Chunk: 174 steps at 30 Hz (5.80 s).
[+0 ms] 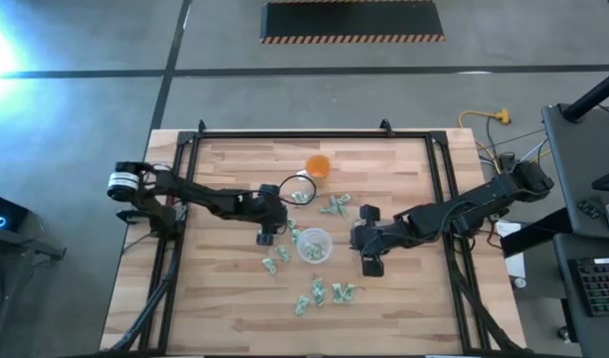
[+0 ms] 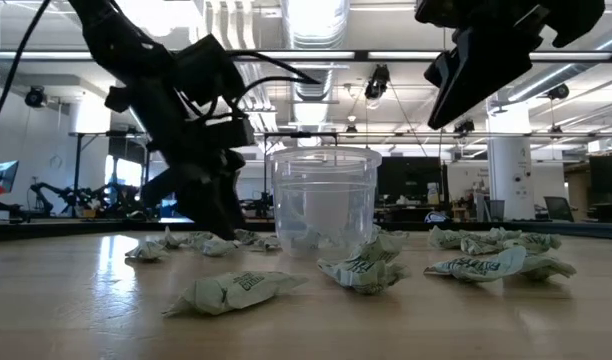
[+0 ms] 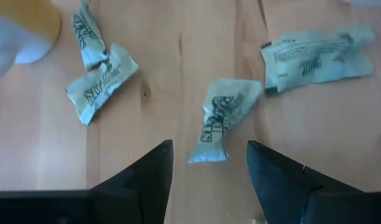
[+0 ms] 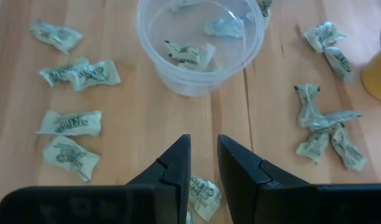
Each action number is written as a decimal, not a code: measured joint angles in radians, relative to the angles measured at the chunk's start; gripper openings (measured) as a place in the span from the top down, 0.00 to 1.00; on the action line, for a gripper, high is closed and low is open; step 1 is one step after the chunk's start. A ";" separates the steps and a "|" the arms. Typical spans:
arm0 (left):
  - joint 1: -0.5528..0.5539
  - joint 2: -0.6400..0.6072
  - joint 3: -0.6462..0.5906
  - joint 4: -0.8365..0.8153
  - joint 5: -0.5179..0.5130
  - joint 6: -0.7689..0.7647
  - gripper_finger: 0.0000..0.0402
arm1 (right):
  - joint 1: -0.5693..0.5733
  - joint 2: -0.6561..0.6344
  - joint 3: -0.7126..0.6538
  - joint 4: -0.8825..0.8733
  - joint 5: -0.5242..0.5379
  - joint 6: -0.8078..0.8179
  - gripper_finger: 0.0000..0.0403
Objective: Pick and place Stevia / Truvia into bins
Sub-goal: Put the green stevia packet into the transparent container
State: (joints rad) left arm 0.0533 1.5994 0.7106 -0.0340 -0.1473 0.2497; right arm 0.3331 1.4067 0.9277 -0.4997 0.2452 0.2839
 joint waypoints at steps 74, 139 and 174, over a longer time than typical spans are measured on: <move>-0.128 -0.021 0.107 0.263 0.306 0.104 0.88 | 0.003 0.003 -0.359 -0.002 0.072 0.416 0.85; -0.127 -0.211 0.068 -0.435 0.055 -0.188 0.63 | 0.029 0.064 -0.331 1.036 0.087 -0.346 0.98; -0.126 -0.210 -0.061 -0.229 -0.030 -0.129 0.63 | -0.033 0.230 -0.195 0.968 0.062 -0.371 0.77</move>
State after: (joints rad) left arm -0.0723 1.3891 0.6495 -0.2631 -0.1776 0.1211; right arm 0.3000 1.6367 0.7330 0.4679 0.3069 -0.0869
